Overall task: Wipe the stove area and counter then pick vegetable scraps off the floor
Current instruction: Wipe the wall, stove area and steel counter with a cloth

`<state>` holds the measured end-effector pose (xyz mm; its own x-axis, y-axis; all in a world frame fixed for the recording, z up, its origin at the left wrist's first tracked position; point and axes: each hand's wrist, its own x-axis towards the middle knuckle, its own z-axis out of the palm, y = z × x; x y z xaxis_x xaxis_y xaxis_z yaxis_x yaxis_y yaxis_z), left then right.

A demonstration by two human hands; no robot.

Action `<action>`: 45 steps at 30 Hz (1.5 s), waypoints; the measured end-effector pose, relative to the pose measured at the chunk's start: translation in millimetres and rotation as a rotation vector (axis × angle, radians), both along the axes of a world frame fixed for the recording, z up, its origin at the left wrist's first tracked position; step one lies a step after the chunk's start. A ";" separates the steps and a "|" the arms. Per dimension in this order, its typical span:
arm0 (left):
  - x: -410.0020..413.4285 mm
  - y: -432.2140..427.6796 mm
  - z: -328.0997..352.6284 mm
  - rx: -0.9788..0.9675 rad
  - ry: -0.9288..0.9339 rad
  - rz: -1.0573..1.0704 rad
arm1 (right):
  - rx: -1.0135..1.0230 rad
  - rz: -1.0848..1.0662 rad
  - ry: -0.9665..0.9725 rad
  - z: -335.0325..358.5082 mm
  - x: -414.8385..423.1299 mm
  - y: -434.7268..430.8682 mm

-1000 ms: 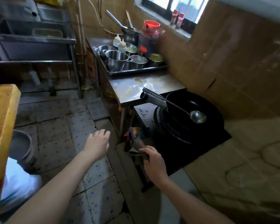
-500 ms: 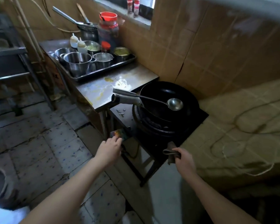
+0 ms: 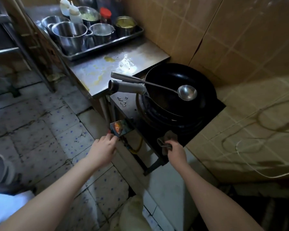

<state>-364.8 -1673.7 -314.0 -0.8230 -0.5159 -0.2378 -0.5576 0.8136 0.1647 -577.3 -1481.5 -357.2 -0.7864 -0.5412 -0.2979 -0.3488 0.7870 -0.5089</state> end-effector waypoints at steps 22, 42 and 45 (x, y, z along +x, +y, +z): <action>-74.8 -6.1 0.7 0.033 -0.016 -0.037 | 0.050 0.265 0.080 -22.8 -25.7 16.5; -61.1 -224.0 -9.9 -0.013 -0.093 -0.394 | 0.136 -0.089 0.059 -11.1 61.2 -162.7; -69.5 -255.9 -2.1 -0.021 -0.056 -0.471 | 0.102 -0.083 0.044 -12.5 67.5 -204.1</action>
